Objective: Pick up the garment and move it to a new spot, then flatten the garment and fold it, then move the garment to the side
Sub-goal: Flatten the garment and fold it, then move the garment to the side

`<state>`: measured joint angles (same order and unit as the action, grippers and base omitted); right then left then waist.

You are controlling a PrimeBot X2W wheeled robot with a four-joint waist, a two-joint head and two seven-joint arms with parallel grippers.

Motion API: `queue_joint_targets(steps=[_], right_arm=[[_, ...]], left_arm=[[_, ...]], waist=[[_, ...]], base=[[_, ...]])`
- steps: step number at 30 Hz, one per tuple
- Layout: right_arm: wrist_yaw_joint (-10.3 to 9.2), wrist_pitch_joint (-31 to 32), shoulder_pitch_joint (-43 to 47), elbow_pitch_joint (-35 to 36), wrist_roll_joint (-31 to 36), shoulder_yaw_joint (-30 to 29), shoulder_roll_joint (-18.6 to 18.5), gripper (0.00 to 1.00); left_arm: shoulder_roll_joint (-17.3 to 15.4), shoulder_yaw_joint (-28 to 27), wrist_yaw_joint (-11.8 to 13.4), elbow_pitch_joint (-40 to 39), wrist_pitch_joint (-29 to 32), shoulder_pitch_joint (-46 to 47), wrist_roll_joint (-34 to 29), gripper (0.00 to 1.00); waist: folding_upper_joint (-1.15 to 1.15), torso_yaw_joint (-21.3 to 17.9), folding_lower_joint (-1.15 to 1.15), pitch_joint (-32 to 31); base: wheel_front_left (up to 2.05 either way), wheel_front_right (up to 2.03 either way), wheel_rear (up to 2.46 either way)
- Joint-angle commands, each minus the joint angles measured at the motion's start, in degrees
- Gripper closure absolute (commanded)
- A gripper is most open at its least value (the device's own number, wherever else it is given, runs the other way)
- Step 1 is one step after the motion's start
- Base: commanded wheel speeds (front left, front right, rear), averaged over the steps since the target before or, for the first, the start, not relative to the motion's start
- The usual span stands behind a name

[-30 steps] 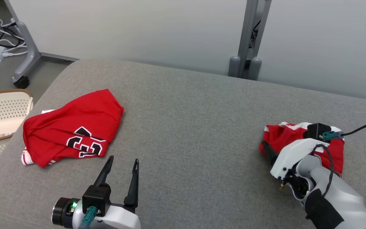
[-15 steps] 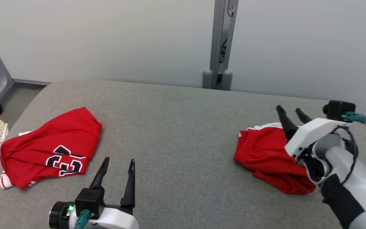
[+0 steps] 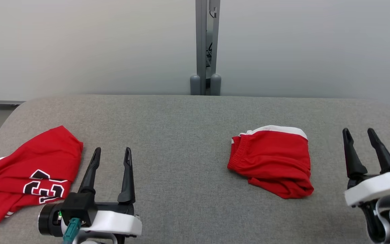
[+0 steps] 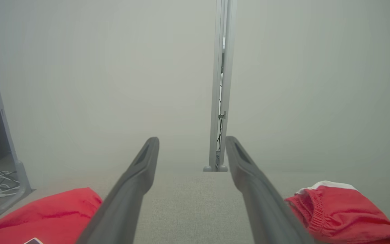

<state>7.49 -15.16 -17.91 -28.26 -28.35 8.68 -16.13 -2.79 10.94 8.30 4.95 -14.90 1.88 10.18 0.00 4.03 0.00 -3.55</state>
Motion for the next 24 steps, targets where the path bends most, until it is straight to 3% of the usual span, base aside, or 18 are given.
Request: queue_joint_targets(steps=[1, 6, 11, 19, 24], right_arm=[[0.03, -0.1, 3.6, 3.9, 1.9, -2.5, 2.5, 0.0], [0.03, -0.1, 12.9, 14.4, 7.8, -7.4, 8.2, 0.0], [0.03, -0.1, 16.7, 17.2, 9.1, -6.5, 10.5, 0.0], [0.03, -0.1, 16.4, 16.5, 7.4, -5.7, 11.0, 0.0], [0.03, -0.1, 13.8, 12.8, 2.2, -3.6, 8.6, 0.0]], left_arm=[[-0.2, -0.6, 0.6, -0.7, -0.2, -0.2, 0.2, 0.0], [-0.2, -1.4, 0.9, -3.3, -0.2, -2.0, -0.6, 0.0], [-0.2, -2.2, 1.5, -2.3, -0.2, -4.8, -1.1, 0.0], [-0.2, -1.9, 1.0, -0.5, -0.2, -5.2, -1.1, 0.0], [-0.2, -1.2, 0.2, 0.4, -0.2, -3.7, -1.6, 0.0]], waist=[[0.0, -0.5, 0.0, 0.1], [0.0, -0.9, 0.0, 0.3], [0.0, -0.9, 0.0, 0.4], [0.0, 0.4, 0.0, 1.2], [0.0, 1.4, 0.0, 2.6]], base=[[0.0, 0.0, 0.0], [0.0, 0.0, 0.0], [0.0, 0.0, 0.0], [0.0, 0.0, 0.0], [0.0, 0.0, 0.0]])
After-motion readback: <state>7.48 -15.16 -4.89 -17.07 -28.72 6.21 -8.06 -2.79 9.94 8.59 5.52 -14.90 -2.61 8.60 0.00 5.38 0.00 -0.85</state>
